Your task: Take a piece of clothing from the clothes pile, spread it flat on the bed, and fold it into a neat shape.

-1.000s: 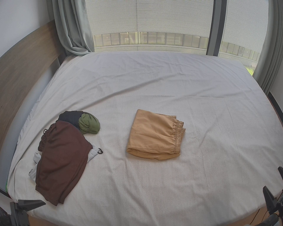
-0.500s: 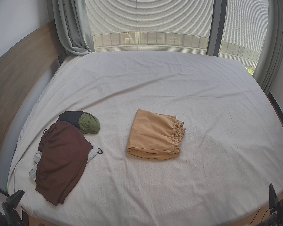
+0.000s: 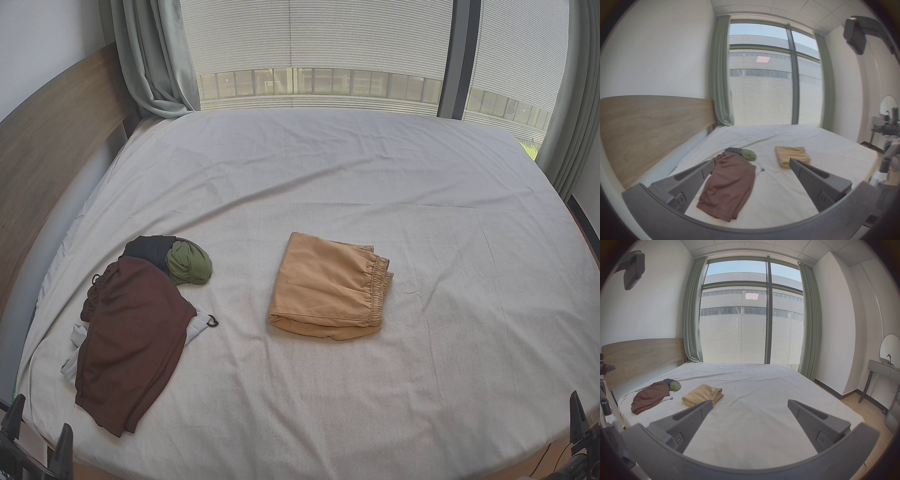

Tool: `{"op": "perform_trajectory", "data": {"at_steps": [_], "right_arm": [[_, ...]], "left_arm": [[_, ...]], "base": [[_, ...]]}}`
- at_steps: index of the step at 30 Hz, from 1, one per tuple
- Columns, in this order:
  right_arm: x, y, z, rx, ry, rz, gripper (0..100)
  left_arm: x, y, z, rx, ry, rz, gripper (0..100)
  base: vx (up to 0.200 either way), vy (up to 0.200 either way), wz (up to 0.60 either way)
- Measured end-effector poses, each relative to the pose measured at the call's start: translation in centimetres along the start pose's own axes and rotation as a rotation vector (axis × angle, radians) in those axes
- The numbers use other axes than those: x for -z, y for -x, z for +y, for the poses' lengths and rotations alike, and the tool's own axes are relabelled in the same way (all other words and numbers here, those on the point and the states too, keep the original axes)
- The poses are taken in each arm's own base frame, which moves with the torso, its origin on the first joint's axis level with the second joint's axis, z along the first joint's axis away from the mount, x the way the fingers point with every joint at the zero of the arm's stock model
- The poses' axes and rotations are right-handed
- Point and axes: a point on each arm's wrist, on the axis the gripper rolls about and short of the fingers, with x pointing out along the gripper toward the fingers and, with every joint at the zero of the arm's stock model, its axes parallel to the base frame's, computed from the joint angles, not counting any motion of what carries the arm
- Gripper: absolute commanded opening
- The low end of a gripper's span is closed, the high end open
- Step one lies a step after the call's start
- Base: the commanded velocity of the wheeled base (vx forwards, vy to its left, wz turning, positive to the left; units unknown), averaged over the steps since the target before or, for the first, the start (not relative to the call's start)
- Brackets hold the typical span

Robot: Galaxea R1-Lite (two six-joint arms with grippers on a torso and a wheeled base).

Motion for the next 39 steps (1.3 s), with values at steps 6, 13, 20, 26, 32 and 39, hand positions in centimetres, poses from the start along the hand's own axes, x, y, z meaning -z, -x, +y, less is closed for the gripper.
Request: {"op": "perform_trajectory", "data": {"at_steps": [6, 13, 20, 26, 32, 39], "right_arm": [[0.34, 0.01, 0.06, -0.025, -0.01, 0.033, 100], [0.35, 0.0, 0.06, -0.028, -0.013, 0.034, 100], [0.35, 0.0, 0.06, -0.03, -0.014, 0.034, 100], [0.35, 0.0, 0.06, -0.031, -0.014, 0.035, 100], [0.35, 0.0, 0.06, -0.032, -0.014, 0.034, 100], [0.35, 0.0, 0.07, -0.03, -0.016, 0.035, 100]], "left_arm": [[0.12, 0.01, 0.04, -0.017, -0.029, 0.011, 100], [0.26, 0.01, 0.08, -0.032, 0.087, 0.023, 100], [0.24, 0.01, 0.14, -0.059, -0.005, 0.023, 100], [0.29, 0.01, 0.13, -0.053, -0.045, 0.029, 100], [0.3, 0.01, 0.06, -0.026, 0.056, 0.028, 100], [0.22, 0.01, -0.08, 0.041, 0.033, 0.021, 100]], "base": [[0.0, 0.0, 0.0], [0.0, 0.0, 0.0], [0.0, 0.0, 0.0], [0.0, 0.0, 0.0], [0.0, 0.0, 0.0], [0.0, 0.0, 0.0]]}}
